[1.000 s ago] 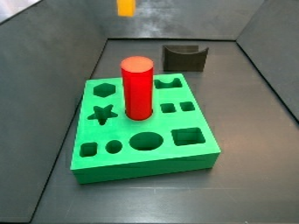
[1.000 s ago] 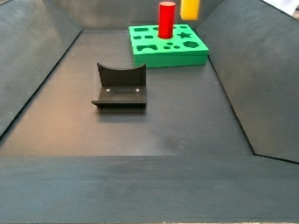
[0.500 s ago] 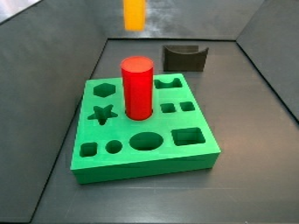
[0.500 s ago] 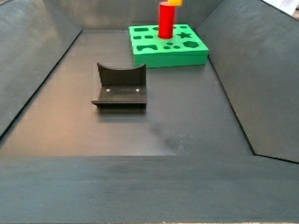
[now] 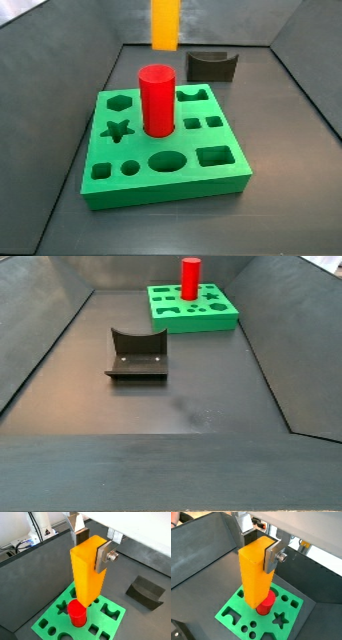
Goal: Pick up the rectangle object. Move up. Move to above the board. Insert the rectangle object.
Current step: Insert the rectangle object.
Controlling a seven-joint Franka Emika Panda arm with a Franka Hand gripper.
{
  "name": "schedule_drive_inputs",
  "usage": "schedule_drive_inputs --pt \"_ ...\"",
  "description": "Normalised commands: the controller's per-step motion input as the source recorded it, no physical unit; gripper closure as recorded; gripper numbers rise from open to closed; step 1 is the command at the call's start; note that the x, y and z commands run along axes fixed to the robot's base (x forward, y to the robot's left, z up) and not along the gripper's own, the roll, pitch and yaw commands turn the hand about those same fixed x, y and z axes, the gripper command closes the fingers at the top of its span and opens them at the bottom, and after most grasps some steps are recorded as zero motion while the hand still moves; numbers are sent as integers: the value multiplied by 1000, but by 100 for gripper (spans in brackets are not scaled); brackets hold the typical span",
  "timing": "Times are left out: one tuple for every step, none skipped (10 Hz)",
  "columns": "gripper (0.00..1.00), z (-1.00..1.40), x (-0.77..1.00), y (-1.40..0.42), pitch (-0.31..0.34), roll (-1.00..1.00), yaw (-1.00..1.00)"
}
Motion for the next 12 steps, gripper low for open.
schedule_drive_inputs --pt "100 0 0 -151 0 0 77" --pt "100 0 0 -214 0 6 126" --pt "100 -20 0 -391 0 0 180" --pt "100 -106 329 -669 29 4 40" --pt "100 -89 537 -823 71 13 0" --pt "100 -40 600 -857 84 0 0" --pt "100 -17 611 -849 73 0 0" --pt "100 -37 609 -817 67 0 -6" --pt "100 0 489 -709 41 1 -203" --pt "100 -9 289 -591 21 0 -457" --pt "100 -46 169 -509 0 0 -646" --pt "100 -217 103 -394 0 80 -734"
